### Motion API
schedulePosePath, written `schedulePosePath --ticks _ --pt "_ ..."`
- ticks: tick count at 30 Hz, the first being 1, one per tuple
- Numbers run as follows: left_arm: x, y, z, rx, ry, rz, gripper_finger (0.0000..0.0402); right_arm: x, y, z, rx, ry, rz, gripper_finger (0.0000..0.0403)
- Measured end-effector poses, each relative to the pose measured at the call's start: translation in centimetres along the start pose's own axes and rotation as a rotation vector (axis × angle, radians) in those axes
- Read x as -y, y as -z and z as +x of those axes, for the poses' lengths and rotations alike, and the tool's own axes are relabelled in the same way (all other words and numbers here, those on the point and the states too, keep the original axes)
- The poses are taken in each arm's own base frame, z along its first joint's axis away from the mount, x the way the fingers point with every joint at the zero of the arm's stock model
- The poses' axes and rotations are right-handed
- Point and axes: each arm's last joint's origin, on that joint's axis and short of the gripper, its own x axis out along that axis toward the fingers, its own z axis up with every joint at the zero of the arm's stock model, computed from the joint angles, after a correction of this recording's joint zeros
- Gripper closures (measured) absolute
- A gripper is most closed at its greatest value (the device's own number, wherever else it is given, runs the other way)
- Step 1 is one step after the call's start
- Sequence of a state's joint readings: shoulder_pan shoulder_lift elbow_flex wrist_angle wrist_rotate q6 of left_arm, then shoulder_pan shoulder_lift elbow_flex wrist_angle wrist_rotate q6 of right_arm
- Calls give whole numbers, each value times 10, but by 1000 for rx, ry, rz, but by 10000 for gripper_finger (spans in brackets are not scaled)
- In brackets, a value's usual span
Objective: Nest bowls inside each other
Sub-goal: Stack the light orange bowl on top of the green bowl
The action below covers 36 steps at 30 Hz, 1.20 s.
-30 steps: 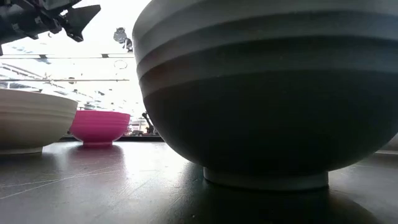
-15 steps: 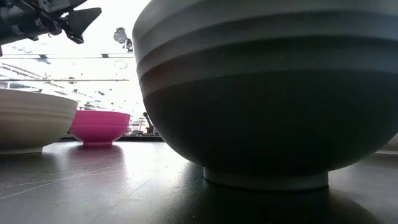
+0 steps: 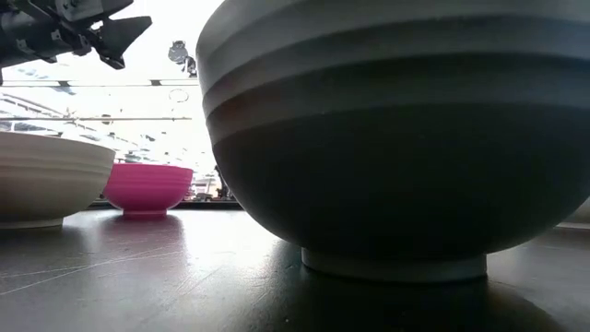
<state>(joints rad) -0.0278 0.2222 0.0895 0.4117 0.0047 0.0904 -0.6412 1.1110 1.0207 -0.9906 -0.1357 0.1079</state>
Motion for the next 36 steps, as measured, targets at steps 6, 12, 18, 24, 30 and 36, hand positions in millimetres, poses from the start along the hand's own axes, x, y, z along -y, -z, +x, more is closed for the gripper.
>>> schedulePosePath --ticks 6,12,18,24,30,36 --pt "1 0 0 -2 21 -11 158 4 0 15 -206 84 52 226" --pt "1 0 0 2 24 -7 158 5 -7 30 -249 81 53 226" --pt "1 2 0 -22 27 -5 158 2 -11 37 -248 -21 41 226" --pt "2 3 0 -26 47 -4 158 1 -10 41 -290 -23 48 226" --pt "2 3 0 -23 52 3 158 -1 -11 45 -312 -62 49 226" --pt "2 2 0 -22 52 9 158 -6 -11 56 -360 -64 30 226"
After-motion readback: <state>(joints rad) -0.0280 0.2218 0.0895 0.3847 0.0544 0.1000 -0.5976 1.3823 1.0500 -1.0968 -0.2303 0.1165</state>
